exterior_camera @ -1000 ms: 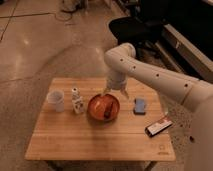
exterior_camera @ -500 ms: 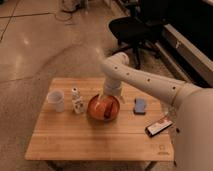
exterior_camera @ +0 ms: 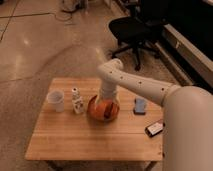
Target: Place the pepper on the white sponge
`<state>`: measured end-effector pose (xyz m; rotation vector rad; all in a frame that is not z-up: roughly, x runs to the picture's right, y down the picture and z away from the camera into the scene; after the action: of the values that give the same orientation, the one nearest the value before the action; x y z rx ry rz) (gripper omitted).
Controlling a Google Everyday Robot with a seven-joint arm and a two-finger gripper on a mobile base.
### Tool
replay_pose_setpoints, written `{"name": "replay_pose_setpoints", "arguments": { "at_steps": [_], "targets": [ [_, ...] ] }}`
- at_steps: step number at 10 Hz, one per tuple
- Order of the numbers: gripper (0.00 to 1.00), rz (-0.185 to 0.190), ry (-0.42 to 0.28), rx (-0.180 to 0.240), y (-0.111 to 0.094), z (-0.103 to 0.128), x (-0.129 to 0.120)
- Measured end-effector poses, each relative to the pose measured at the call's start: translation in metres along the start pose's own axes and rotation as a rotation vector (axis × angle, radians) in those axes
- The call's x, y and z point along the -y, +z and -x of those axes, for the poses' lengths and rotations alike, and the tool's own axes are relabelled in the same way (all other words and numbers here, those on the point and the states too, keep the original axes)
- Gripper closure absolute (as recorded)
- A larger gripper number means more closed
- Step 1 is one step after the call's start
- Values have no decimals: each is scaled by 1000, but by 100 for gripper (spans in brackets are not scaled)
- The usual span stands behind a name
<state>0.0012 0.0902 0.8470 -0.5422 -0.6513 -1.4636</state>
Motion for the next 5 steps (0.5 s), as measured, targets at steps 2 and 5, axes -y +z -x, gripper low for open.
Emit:
{"name": "replay_pose_setpoints", "arguments": {
  "at_steps": [2,5],
  "targets": [
    [20,-4,-15,0,12,-6,8],
    [20,-10,-25,6,31,-12,9]
  ]
}}
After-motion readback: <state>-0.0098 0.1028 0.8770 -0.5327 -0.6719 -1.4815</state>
